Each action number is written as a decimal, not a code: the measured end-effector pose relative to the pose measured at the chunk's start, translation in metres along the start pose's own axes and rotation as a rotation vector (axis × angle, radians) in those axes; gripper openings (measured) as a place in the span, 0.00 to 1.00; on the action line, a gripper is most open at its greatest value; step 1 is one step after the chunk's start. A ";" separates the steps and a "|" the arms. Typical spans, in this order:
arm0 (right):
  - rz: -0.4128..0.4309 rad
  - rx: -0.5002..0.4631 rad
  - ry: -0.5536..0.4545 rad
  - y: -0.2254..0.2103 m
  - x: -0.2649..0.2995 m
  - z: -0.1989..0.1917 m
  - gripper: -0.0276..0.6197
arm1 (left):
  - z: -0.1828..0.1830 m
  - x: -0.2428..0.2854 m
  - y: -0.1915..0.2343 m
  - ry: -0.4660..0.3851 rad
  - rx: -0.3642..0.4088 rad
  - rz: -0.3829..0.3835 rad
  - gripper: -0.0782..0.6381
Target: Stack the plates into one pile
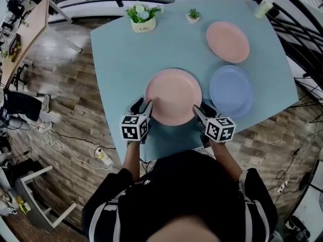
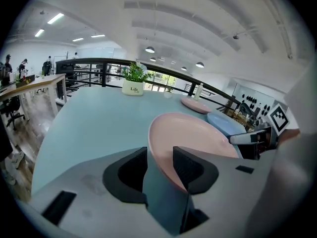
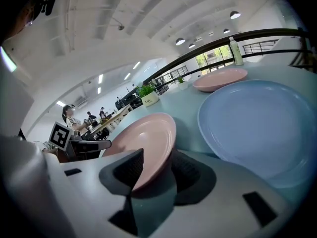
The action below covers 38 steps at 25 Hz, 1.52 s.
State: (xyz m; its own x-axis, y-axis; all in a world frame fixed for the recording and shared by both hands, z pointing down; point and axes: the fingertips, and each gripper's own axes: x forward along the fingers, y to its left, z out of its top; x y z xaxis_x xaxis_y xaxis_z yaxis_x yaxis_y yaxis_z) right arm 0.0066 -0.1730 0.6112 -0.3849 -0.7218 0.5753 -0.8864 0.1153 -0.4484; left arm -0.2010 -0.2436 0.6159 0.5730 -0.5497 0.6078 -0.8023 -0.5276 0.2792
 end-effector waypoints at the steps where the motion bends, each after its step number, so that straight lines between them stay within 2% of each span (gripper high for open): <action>1: -0.005 0.001 0.007 -0.001 0.002 -0.002 0.32 | -0.002 0.003 0.000 0.008 0.001 -0.003 0.31; 7: -0.021 0.044 0.018 -0.003 0.008 -0.008 0.32 | -0.013 0.011 -0.001 0.038 -0.012 -0.013 0.30; 12: -0.023 0.108 0.006 -0.003 0.007 -0.011 0.30 | -0.014 0.009 0.000 0.022 -0.028 -0.001 0.29; 25: 0.011 0.175 -0.060 -0.003 -0.010 0.003 0.29 | -0.006 -0.001 -0.014 -0.020 -0.045 0.006 0.27; 30: 0.045 0.187 -0.100 -0.010 -0.024 0.014 0.29 | 0.005 -0.006 -0.031 -0.063 -0.064 0.015 0.27; 38: 0.076 0.178 -0.167 -0.041 -0.060 0.045 0.29 | 0.035 0.001 -0.080 -0.109 -0.028 0.032 0.27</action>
State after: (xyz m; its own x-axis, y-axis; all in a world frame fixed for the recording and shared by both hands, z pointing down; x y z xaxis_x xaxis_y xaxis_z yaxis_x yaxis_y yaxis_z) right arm 0.0779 -0.1650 0.5645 -0.3880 -0.8199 0.4210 -0.7915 0.0624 -0.6079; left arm -0.1305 -0.2246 0.5687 0.5607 -0.6339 0.5327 -0.8239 -0.4909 0.2830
